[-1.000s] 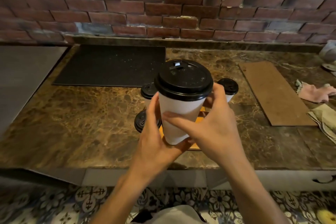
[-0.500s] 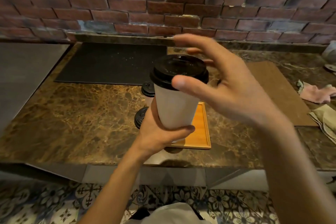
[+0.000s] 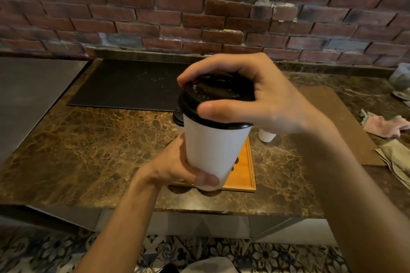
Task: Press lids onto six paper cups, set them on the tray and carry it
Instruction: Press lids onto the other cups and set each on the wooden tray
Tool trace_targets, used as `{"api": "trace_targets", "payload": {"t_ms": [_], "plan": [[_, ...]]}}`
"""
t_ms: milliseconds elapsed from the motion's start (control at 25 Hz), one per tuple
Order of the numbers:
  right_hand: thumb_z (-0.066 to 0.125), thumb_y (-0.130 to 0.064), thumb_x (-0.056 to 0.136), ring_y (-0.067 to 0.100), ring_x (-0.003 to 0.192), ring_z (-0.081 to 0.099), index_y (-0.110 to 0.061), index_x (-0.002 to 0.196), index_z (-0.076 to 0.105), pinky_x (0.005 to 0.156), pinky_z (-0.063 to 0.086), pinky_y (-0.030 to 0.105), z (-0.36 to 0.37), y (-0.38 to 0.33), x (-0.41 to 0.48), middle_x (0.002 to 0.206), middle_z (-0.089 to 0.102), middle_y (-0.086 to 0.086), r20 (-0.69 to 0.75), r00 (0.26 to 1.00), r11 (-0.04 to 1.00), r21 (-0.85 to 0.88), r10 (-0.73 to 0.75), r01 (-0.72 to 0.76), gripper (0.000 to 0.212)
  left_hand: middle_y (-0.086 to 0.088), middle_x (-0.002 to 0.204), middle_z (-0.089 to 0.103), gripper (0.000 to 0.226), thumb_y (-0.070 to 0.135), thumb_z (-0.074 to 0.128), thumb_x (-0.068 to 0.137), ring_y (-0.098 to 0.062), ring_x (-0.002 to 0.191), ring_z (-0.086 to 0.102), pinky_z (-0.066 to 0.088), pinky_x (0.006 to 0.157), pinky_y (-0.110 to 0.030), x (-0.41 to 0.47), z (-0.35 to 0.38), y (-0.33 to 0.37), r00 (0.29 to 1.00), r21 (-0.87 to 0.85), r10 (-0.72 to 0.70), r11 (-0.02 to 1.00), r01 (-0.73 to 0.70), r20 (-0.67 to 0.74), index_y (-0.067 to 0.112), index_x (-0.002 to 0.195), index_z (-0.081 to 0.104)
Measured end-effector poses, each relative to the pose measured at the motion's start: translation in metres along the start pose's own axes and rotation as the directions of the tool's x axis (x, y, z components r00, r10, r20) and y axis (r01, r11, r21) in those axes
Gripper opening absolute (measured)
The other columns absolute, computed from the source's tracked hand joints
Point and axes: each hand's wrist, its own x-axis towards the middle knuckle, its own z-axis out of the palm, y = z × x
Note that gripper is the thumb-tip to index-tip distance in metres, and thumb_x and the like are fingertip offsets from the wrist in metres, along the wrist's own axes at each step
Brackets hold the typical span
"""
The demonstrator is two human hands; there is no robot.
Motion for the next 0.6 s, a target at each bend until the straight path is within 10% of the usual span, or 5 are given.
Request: {"api": "trace_targets", "payload": {"t_ms": [200, 360, 600], "plan": [[0.063, -0.064, 0.077, -0.001, 0.093, 0.059, -0.035, 0.110, 0.068, 0.078, 0.049, 0.019, 0.032, -0.011, 0.010, 0.097, 0.064, -0.021, -0.465, 0.882, 0.890, -0.370, 0.072, -0.268, 0.044, 0.013, 0.092, 0.069, 0.055, 0.025, 0.083, 0.052, -0.002, 0.088, 0.066, 0.055, 0.063, -0.017, 0.007, 0.012, 0.003, 0.890, 0.170, 0.149, 0.982, -0.082, -0.431, 0.035, 0.101, 0.060], [0.056, -0.067, 0.081, 0.008, 0.095, 0.057, -0.031, 0.118, 0.065, 0.067, 0.036, 0.020, 0.055, -0.011, 0.019, 0.105, 0.064, -0.012, -0.574, 0.812, 0.811, -0.424, 0.103, -0.403, 0.052, 0.009, 0.083, 0.060, 0.075, 0.048, 0.073, 0.052, 0.012, 0.081, 0.060, 0.043, 0.058, -0.002, 0.017, 0.020, -0.003, 0.729, 0.454, 0.269, 0.889, 0.063, -0.629, 0.006, 0.110, 0.053], [0.064, -0.055, 0.085, 0.002, 0.103, 0.059, -0.026, 0.124, 0.063, 0.082, 0.050, 0.020, 0.020, -0.007, 0.024, 0.114, 0.064, -0.013, -0.106, 0.992, 0.922, -0.375, 0.066, -0.102, 0.049, 0.014, 0.099, 0.068, 0.059, 0.035, 0.082, 0.053, -0.002, 0.094, 0.065, 0.054, 0.067, -0.017, 0.003, -0.001, 0.001, 0.876, 0.270, 0.181, 0.961, -0.061, -0.447, 0.044, 0.106, 0.058]]}}
